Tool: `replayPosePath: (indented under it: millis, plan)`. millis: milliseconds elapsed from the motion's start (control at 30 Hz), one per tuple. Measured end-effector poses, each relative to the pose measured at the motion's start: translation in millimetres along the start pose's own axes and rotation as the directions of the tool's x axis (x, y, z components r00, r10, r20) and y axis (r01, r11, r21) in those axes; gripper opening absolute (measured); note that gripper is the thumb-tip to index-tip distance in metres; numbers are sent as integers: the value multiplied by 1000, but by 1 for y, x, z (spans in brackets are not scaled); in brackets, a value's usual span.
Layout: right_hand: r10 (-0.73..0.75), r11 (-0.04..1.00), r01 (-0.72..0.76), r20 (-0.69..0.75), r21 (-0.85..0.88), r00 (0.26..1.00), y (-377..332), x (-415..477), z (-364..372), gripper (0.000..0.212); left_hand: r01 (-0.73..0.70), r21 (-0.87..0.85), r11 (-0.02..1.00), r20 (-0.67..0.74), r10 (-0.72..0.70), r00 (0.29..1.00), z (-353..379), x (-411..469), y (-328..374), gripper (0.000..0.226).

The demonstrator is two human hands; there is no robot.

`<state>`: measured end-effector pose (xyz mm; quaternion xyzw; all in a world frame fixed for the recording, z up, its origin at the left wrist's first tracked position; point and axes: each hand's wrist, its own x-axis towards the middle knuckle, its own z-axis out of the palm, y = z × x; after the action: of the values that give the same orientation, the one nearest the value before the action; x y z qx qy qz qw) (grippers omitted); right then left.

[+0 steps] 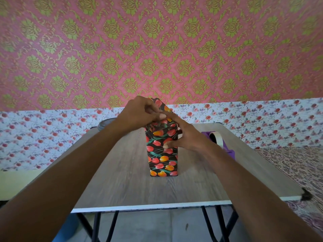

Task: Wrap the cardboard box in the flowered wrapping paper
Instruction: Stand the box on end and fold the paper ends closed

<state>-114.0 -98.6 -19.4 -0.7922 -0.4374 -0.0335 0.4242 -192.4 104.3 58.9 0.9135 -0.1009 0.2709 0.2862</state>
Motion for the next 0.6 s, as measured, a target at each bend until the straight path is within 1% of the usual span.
replayPosePath:
  millis: [67, 133, 233, 300, 367, 467, 533, 600]
  plan:
    - [2, 1000, -2, -11, 26, 1000, 2, 0, 1, 111, 80, -35, 996, 82, -77, 994, 2, 4, -4, 36]
    - [5, 999, -4, -24, 42, 1000, 4, 0, 1, 115, 122, -77, 990, 144, -110, 984, 3, 5, -7, 43]
    - [36, 999, -35, -43, 29, 998, 9, 0, 1, 109, 93, -95, 991, 202, -72, 977, 5, 3, -9, 46]
    - [54, 998, -53, -50, 24, 997, 12, 0, 2, 106, 110, -159, 981, 267, -64, 962, 3, 0, -12, 58]
    - [59, 998, -58, -52, 24, 997, 13, 0, 3, 106, 121, -170, 978, 330, -60, 942, 0, -1, -18, 69]
    - [74, 997, -73, -48, 21, 996, 14, 1, 2, 107, 184, -156, 970, 393, -110, 913, 2, 0, -28, 77]
    - [87, 996, -86, -49, 15, 995, 13, 1, 0, 107, 203, -179, 963, 397, -118, 910, 4, -1, -34, 77]
    - [104, 994, -104, -48, 17, 993, 13, 1, -2, 108, 185, -221, 957, 386, -88, 918, 5, -2, -38, 67]
